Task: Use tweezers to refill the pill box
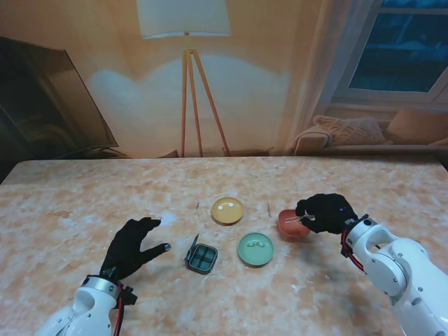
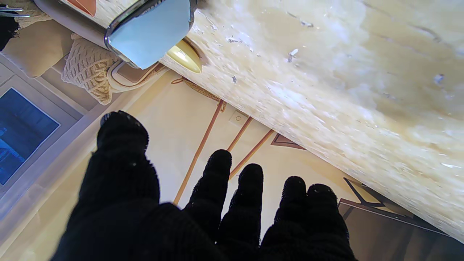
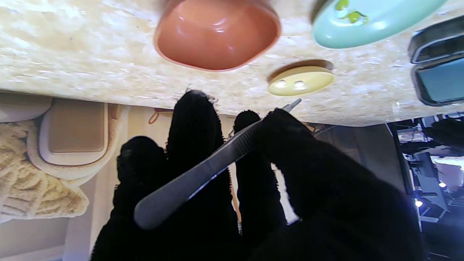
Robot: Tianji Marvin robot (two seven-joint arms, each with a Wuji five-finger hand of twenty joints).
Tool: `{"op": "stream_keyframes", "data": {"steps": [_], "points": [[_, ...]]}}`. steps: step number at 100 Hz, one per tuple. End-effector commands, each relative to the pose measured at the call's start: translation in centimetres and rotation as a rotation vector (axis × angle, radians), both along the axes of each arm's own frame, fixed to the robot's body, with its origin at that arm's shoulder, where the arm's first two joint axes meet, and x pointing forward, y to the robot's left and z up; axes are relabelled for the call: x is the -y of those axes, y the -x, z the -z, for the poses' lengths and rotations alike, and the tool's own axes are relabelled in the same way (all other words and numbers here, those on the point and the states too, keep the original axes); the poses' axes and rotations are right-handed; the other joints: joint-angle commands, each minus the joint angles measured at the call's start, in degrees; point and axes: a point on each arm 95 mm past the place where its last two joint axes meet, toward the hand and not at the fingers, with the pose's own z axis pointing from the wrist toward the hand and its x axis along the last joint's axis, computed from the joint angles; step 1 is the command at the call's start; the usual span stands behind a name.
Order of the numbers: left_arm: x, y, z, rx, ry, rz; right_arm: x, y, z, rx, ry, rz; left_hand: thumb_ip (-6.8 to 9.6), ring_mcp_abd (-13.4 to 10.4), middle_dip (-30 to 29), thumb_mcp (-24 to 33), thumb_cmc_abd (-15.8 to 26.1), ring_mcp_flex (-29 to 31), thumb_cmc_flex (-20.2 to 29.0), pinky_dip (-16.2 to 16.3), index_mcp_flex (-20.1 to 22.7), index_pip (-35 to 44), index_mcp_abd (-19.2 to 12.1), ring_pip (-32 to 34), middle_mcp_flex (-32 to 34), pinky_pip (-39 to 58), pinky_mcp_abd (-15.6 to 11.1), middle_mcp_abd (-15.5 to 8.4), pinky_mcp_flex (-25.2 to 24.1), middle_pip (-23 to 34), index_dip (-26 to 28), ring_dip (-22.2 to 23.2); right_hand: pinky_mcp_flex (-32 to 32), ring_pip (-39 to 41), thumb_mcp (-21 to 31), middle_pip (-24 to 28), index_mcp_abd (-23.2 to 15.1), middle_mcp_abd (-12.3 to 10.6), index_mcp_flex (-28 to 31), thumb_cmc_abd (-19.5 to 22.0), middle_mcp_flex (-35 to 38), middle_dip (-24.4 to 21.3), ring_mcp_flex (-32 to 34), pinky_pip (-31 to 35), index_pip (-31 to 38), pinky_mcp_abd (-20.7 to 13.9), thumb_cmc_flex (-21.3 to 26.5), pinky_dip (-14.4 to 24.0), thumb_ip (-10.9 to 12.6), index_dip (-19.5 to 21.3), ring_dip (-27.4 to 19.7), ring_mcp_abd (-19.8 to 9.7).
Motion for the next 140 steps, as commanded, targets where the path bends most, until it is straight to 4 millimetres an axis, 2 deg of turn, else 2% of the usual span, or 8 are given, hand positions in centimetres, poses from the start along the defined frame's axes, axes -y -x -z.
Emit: {"op": "stream_keyframes", "data": {"steps": [1, 41, 78, 140], "points": [[0.1, 0.3, 0.0, -0.011, 0.000, 0.013, -1.1, 0.8, 0.6, -0.022, -0.011, -0.031, 1.55, 0.1, -0.1, -1.0, 2.0, -1.0, -0.6, 0.1, 0.2, -0.1, -0.6, -0.4, 0.2, -0.4, -2.9, -0.9, -0.5, -0.6, 0.1, 0.8, 1.1, 0.7, 3.7, 0.1, -2.7, 0.5, 2.5, 0.2, 2.1, -0.2, -0.5, 1.5, 4.8, -4.2, 3.9, 1.0, 0.5, 1.3, 0.8, 1.5], [0.0, 0.9, 0.1, -0.016, 0.001, 0.013, -4.2, 2.0, 2.3, -0.078, -0.041, -0.128, 1.58, 0.0, -0.2, -0.9, 2.2, -1.1, -0.5, 0.0, 0.3, -0.1, -0.3, -0.3, 0.1, -0.6, -3.0, -0.8, -0.4, -0.6, -0.1, 0.8, 0.7, -0.5, 3.6, -1.0, -2.9, 0.2, 2.0, 0.0, 1.4, -0.6, -1.1, 0.6, 4.3, -4.2, 3.8, 0.6, 0.4, 0.8, 0.5, 1.4], [-0.3, 1.4, 0.2, -0.016, 0.013, 0.009, -6.1, 0.8, 4.1, -0.116, 0.009, -0.164, 1.60, 0.0, -0.2, -0.9, 2.3, -1.1, -0.3, 0.1, 0.4, -0.1, -0.1, -0.2, 0.2, -0.4, -3.1, -0.8, -0.4, -0.5, -0.1, 1.1, 0.4, -1.3, 3.8, -1.5, -3.1, 0.0, 1.5, -0.2, 1.1, -0.6, -1.5, -0.2, 4.1, -4.3, 3.7, 0.4, 0.4, 0.6, 0.6, 1.2], [-0.9, 1.8, 0.5, -0.020, 0.024, -0.008, -7.7, -1.0, 5.9, -0.145, 0.106, -0.195, 1.61, -0.2, -0.3, -1.0, 2.4, -1.3, -0.3, 0.1, 0.3, -0.2, -0.1, -0.3, -0.1, -0.3, -3.3, -0.8, -0.6, -0.5, -0.2, 1.4, 0.2, -1.9, 3.8, -2.2, -3.6, -0.9, 1.0, -0.2, 0.8, -0.8, -1.9, -1.0, 3.9, -4.5, 3.7, 0.2, 0.3, 0.2, 0.9, 0.7]]}}
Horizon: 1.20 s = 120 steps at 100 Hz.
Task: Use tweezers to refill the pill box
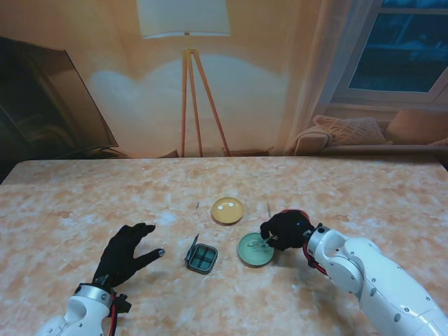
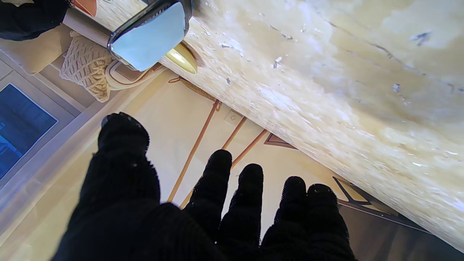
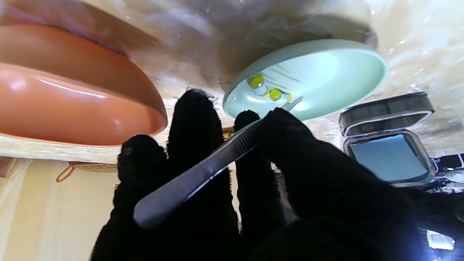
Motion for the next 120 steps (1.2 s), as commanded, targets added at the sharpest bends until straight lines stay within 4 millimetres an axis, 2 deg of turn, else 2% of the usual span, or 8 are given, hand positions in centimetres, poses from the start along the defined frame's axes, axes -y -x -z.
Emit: {"op": "stream_keyframes", "data": {"steps": [1, 58, 120], "points": [[0.2, 0.2, 0.2, -0.012, 0.009, 0.006, -0.3, 0.1, 0.5, -0.007, 0.014, -0.005, 1.60, -0.2, -0.3, -1.0, 1.8, -1.3, -0.3, 0.2, 0.3, -0.2, -0.2, -0.3, -0.1, -0.3, -3.2, -0.9, -0.5, -0.5, -0.2, 0.9, 0.3, -0.3, 3.8, -0.6, -3.6, -0.5, 1.0, 0.1, 0.8, -0.8, -1.8, -0.2, 3.9, -4.5, 3.7, 0.2, 0.3, 0.2, 0.9, 0.7], [0.0, 0.2, 0.3, -0.011, 0.015, 0.000, -0.8, -0.7, 0.7, 0.008, 0.035, 0.001, 1.62, -0.5, -0.2, -0.9, 1.7, -1.2, -0.1, 0.3, 0.4, -0.1, -0.4, -0.2, 0.0, -0.1, -3.4, -1.1, -0.5, -0.2, -0.2, 1.0, 0.3, -0.1, 3.6, -0.2, -3.8, -0.6, 1.0, 0.3, 0.7, -0.9, -1.8, -0.5, 4.1, -4.6, 3.8, 0.0, 0.4, 0.3, 1.1, 0.5], [-0.2, 0.2, 0.5, -0.012, 0.022, -0.001, -1.6, -0.6, 1.2, 0.004, 0.034, -0.010, 1.65, -0.5, -0.3, -0.9, 1.6, -1.2, 0.2, 0.4, 0.3, -0.1, -0.4, -0.1, -0.1, 0.2, -3.4, -1.1, -0.3, -0.2, -0.2, 1.4, -0.3, 0.0, 3.3, -0.2, -3.4, -0.4, 0.5, 0.5, 0.2, -1.2, -2.3, -0.4, 3.9, -4.5, 3.6, 0.1, 0.4, 0.1, 1.1, 0.7]]}}
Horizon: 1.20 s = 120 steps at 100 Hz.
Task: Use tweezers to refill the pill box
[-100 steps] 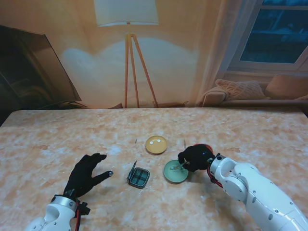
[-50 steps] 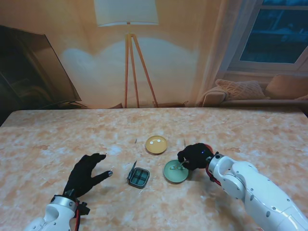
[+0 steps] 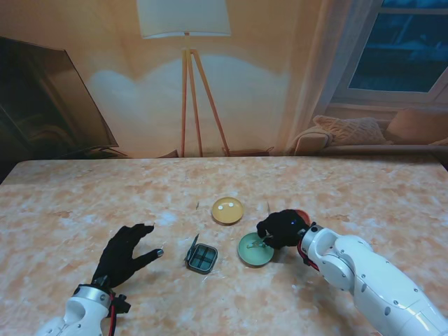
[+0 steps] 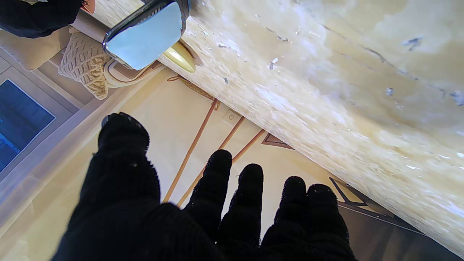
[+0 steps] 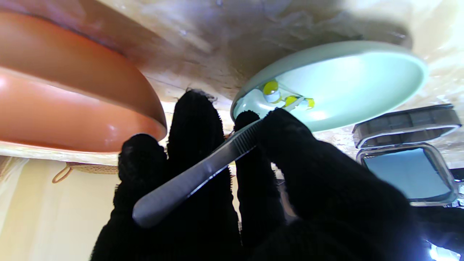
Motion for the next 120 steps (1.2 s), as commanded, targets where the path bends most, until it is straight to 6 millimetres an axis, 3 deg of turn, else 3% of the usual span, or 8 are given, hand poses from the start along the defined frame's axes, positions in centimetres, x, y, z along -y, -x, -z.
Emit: {"op": "stream_keyframes", "data": {"steps": [1, 21, 61, 120], "points": [[0.12, 0.15, 0.18, -0.011, 0.006, 0.006, -0.73, 0.32, 0.22, -0.014, 0.001, -0.012, 1.65, -0.5, -0.3, -0.9, 1.6, -1.1, 0.1, 0.4, 0.3, -0.1, -0.4, -0.1, -0.1, 0.2, -3.4, -1.1, -0.3, -0.2, -0.2, 1.1, 0.1, 0.0, 3.3, -0.2, -3.4, 0.1, 0.7, 0.5, 0.2, -0.6, -1.7, 0.2, 4.0, -4.5, 3.6, 0.1, 0.4, 0.2, 1.1, 0.7], [0.07, 0.19, 0.28, -0.011, 0.012, 0.004, -1.13, 0.23, 0.23, -0.017, 0.003, -0.017, 1.66, -0.7, -0.2, -0.9, 1.6, -0.9, 0.3, 0.5, 0.6, 0.1, -0.2, 0.0, 0.1, 0.4, -3.5, -1.0, -0.2, -0.1, -0.1, 1.3, 0.8, 1.3, 3.1, 1.1, -4.3, 0.1, 3.0, 0.5, 2.3, -0.1, -0.1, 1.5, 5.3, -4.0, 3.4, 0.5, 0.4, 0.8, 1.5, 0.7], [-0.02, 0.29, 0.51, -0.015, 0.019, -0.004, -1.30, 0.13, 0.35, 0.000, 0.017, -0.034, 1.64, -0.7, -0.5, -0.8, 1.2, -0.7, 0.9, 0.8, 1.5, -0.3, 1.6, 0.3, 0.6, 1.1, -3.7, -0.5, 0.1, 0.3, -0.6, 2.4, 8.5, 0.3, 7.5, 2.9, -4.3, 0.7, 7.0, -4.5, 9.3, -4.1, 8.5, 5.2, 8.2, -4.0, 0.4, -0.8, 4.2, 0.0, -1.0, -0.6], [-0.11, 0.33, 0.72, -0.022, 0.019, -0.006, -1.60, 0.46, 0.44, -0.024, -0.046, 0.004, 1.69, -0.6, -0.4, -0.7, 1.4, -0.4, 1.6, 1.0, 1.4, -0.3, 1.3, 0.3, 0.7, 1.4, -3.7, -0.6, 0.2, 0.5, -0.8, 3.5, 11.9, 6.4, 11.6, 7.7, -5.6, 3.2, 8.3, -6.0, 10.1, 3.9, 10.6, 8.6, 9.1, -5.0, 0.3, -0.8, 7.2, 13.8, -1.5, -2.7]]}}
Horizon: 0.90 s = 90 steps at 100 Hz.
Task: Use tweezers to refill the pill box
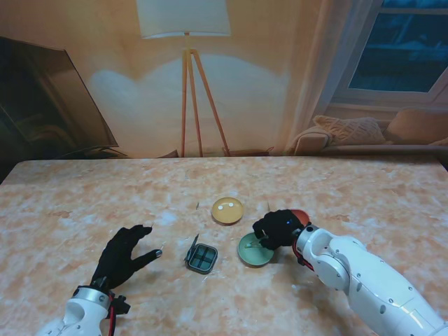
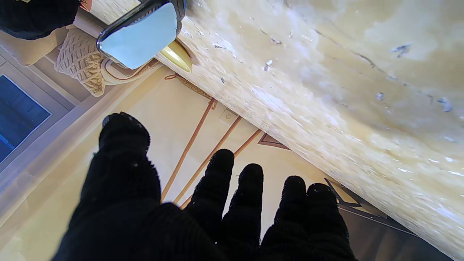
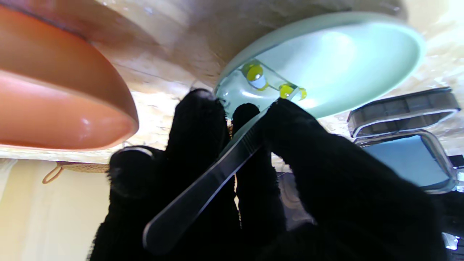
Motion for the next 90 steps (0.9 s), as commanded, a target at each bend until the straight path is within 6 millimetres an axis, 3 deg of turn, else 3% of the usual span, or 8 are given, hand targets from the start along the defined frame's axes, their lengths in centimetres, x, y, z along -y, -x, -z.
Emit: {"op": "stream_keyframes", "data": {"steps": [1, 42, 69, 90], "points": [[0.2, 0.2, 0.3, -0.018, 0.005, 0.006, -0.5, 0.5, 0.4, -0.021, -0.007, -0.001, 1.68, -0.6, -0.4, -0.7, 1.4, -0.4, 1.3, 1.0, 0.7, -0.3, 0.1, 0.3, 0.7, 1.0, -3.7, -0.6, 0.2, 0.4, -0.7, 1.3, 2.3, 2.5, 6.1, 2.1, -5.6, 4.2, 4.1, 0.3, 2.1, 1.7, 0.6, 2.9, 7.4, -5.5, 3.5, -0.2, 4.6, 4.3, -1.0, -1.0], [0.2, 0.2, 0.4, -0.022, 0.003, 0.011, -0.2, 0.6, 0.0, -0.016, -0.026, 0.016, 1.71, -0.5, -0.3, -0.7, 1.4, -0.2, 1.6, 1.1, 0.7, -0.3, 0.1, 0.3, 0.8, 1.1, -3.7, -0.5, 0.2, 0.4, -0.7, 1.7, 3.9, 3.6, 8.0, 2.8, -6.7, 4.5, 4.8, -0.6, 3.0, 3.6, 1.8, 4.1, 7.9, -5.9, 3.0, -0.5, 5.5, 8.1, -1.4, -1.7], [0.1, 0.2, 0.3, -0.026, -0.003, 0.015, -0.4, 1.2, -1.9, 0.013, -0.060, 0.009, 1.71, -0.7, -0.4, -0.8, 1.2, -0.4, 1.6, 0.9, 0.4, -0.4, -0.3, 0.0, 0.6, 0.9, -3.6, -0.8, 0.0, 0.3, -0.7, 1.5, 3.9, 3.6, 7.6, 2.5, -6.6, 4.5, 4.8, -0.3, 2.9, 3.8, 1.6, 4.2, 7.6, -5.9, 3.3, -0.7, 5.1, 8.4, -1.6, -1.4], [0.0, 0.1, 0.2, -0.024, -0.010, 0.022, -1.8, 1.9, -3.3, 0.032, -0.103, -0.023, 1.72, -0.7, -0.4, -0.8, 1.2, -0.4, 1.4, 0.8, 0.2, -0.3, -0.8, -0.2, 0.5, 0.7, -3.5, -0.9, 0.0, 0.1, -0.7, 1.0, 3.8, 3.8, 7.0, 2.1, -6.6, 4.6, 4.8, 0.0, 2.8, 3.9, 1.3, 4.2, 7.2, -5.8, 3.5, -0.8, 4.9, 8.3, -1.6, -1.1]]}}
